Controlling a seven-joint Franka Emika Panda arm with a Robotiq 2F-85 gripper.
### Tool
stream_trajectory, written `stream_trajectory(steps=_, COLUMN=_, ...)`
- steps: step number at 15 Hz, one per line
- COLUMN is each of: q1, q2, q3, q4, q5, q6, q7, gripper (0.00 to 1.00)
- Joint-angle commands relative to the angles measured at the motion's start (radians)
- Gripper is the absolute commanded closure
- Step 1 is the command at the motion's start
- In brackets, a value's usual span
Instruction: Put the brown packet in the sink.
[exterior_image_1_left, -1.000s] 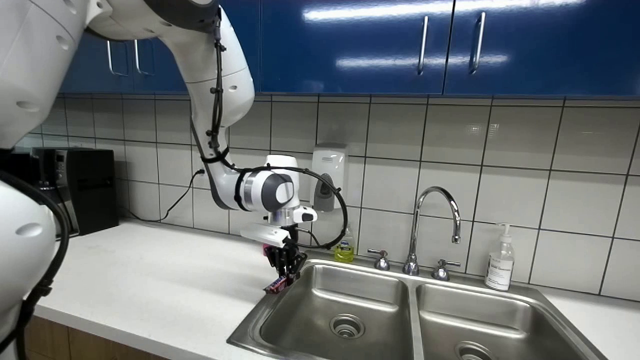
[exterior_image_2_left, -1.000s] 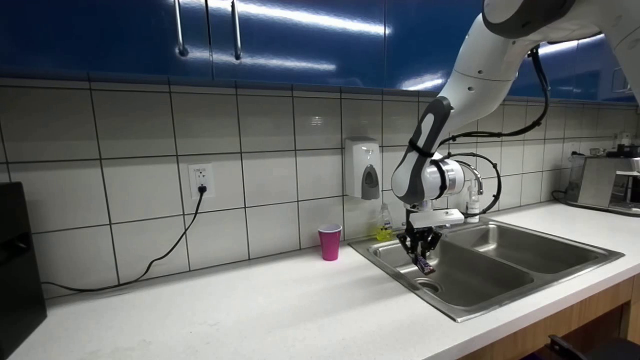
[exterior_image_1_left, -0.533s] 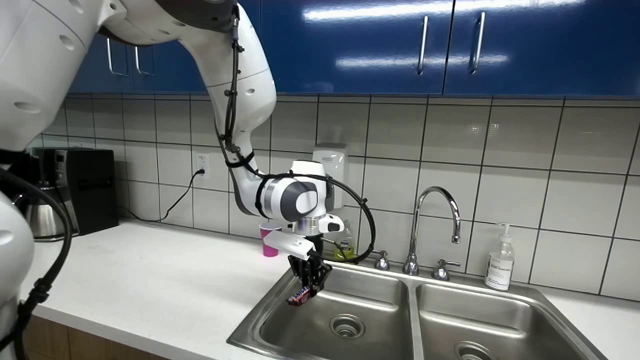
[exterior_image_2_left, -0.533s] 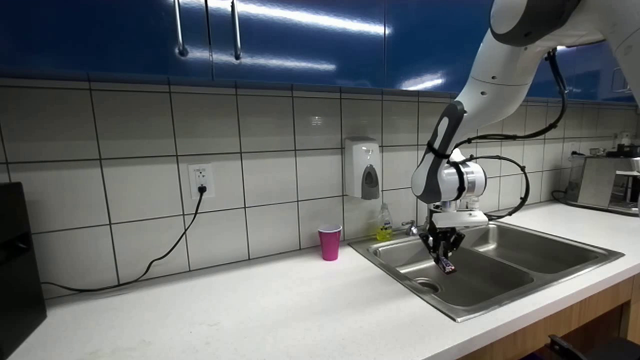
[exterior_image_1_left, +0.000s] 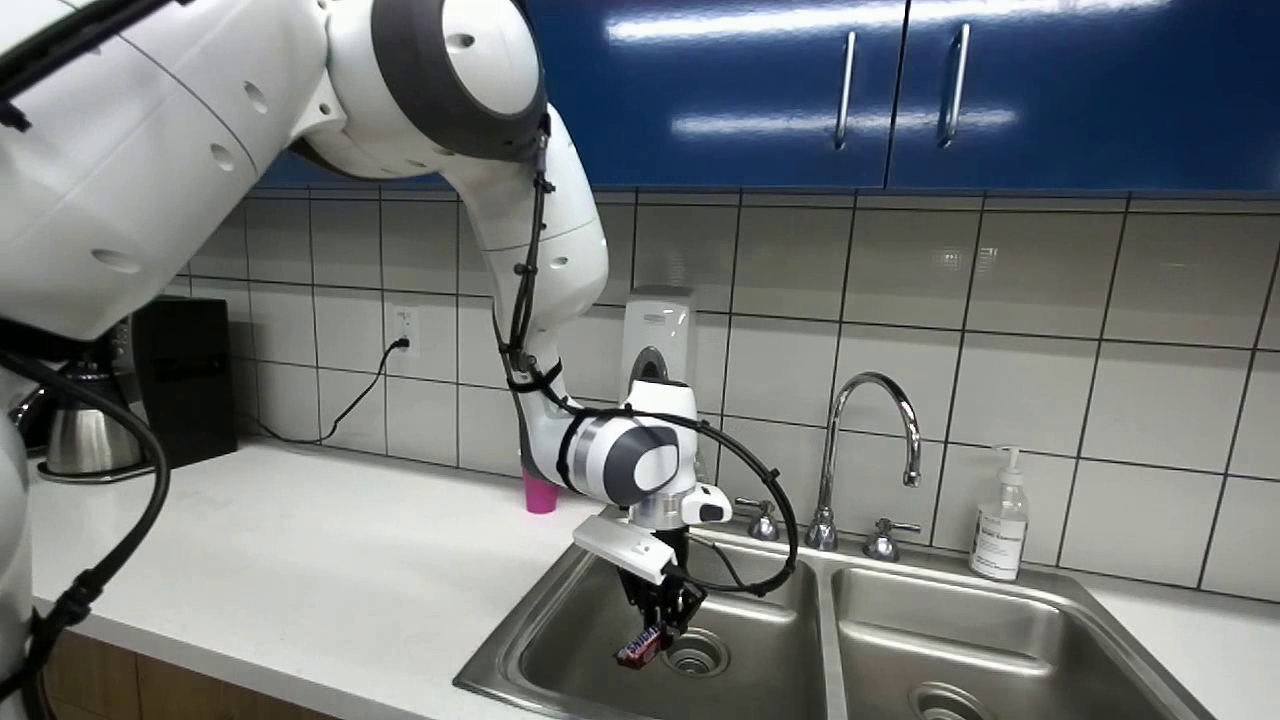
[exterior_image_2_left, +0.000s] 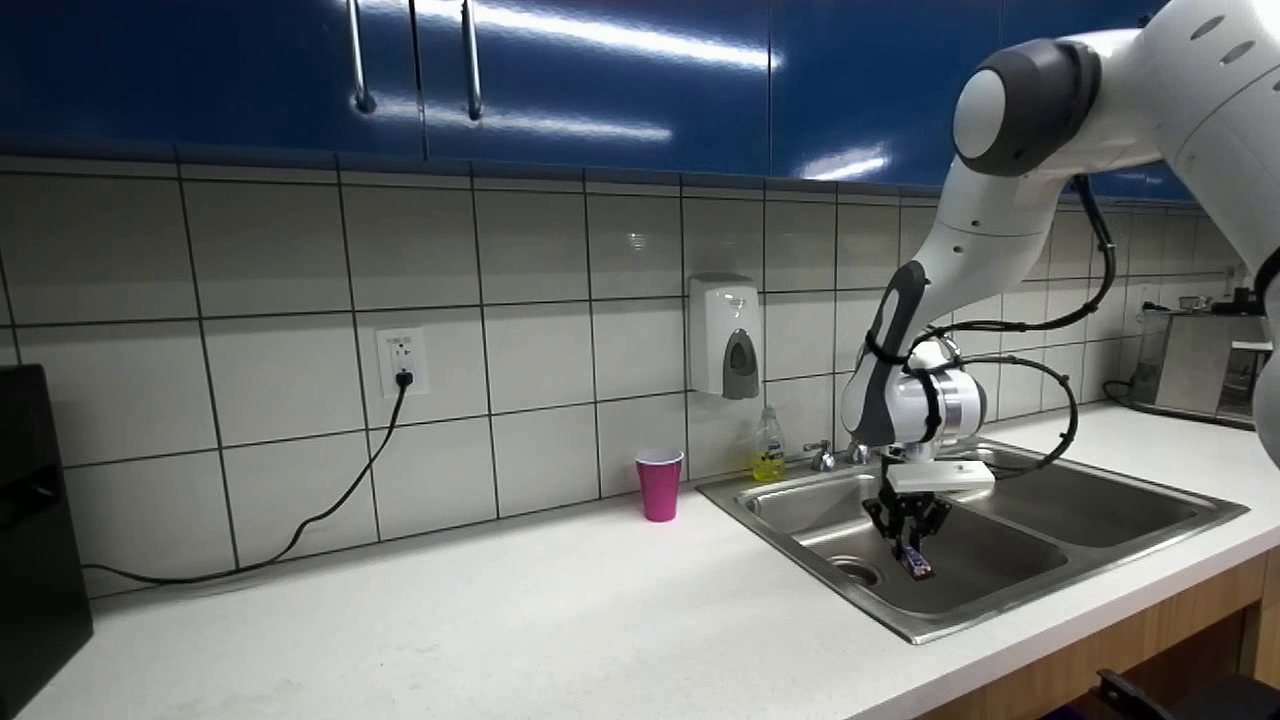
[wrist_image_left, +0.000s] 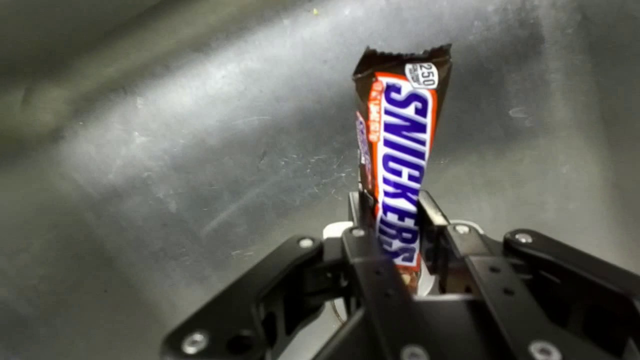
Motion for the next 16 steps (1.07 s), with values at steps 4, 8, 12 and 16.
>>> stream_trajectory(steps=4, q1=-0.066, q2=0.194, q3=0.044, q4=0.210, q5=0.019, q6=-0.006, q7=-0.057, gripper=0.94)
stream_trajectory(steps=8, q1=-0.066, q2=0.269, q3=0.042, q4=0.278, q5=0.011, q6=-0.016, q7=-0.054, gripper=0.94)
stream_trajectory(steps=12, q1=-0.063, q2=0.317, q3=0.039, q4=0.323, q5=0.008, q6=-0.018, q7=-0.049, gripper=0.94)
stream_trajectory(steps=16, q1=-0.059, q2=0.341, q3=0.036, q4=0.352, q5=0.005, q6=-0.024, q7=-0.046, gripper=0.94)
